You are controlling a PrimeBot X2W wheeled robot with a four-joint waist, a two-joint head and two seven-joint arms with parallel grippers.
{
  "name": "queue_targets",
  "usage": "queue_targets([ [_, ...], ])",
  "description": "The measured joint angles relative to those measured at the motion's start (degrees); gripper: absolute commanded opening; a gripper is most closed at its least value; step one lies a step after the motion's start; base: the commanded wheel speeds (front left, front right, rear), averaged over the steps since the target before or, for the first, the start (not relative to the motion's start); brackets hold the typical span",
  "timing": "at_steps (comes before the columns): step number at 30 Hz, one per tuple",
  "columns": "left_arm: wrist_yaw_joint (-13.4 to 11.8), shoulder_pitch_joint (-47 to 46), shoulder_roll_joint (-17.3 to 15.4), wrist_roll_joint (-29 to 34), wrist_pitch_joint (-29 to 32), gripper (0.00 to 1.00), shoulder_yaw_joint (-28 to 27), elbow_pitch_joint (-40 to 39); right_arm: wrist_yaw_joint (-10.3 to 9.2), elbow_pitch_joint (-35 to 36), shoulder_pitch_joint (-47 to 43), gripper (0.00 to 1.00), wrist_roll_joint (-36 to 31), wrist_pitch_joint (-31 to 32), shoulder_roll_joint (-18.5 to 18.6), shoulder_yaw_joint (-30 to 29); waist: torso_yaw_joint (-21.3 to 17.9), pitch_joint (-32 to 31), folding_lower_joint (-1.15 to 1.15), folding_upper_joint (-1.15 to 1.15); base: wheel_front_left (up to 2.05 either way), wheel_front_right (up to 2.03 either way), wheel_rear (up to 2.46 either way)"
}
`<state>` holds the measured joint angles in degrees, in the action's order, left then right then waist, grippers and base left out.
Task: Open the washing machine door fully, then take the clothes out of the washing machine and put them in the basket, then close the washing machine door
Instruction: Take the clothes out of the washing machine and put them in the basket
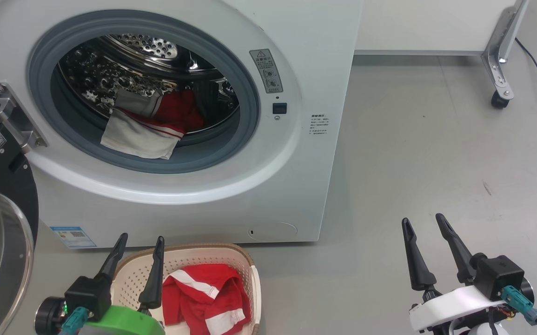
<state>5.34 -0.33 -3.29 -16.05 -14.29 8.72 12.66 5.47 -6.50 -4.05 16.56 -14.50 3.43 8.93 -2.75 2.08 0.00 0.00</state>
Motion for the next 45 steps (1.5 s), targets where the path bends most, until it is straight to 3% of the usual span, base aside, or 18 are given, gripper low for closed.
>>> queue_targets([
  [37,0.01,0.58,0.32,0.53,0.00,1.00,0.11,-1.22,0.02,0.24,-0.02,1.00,0.00,0.00,0.07,0.10,-0.39,0.96,0.00,0.00,0.00,0.00,0.00],
  [45,0.01,0.59,0.36,0.54,0.00,1.00,-0.26,-2.83,0.02,1.77,-0.01,1.00,-0.16,0.00,0.05,0.75,-0.63,3.91,0.00,0.00,0.00,0.00,0.00],
])
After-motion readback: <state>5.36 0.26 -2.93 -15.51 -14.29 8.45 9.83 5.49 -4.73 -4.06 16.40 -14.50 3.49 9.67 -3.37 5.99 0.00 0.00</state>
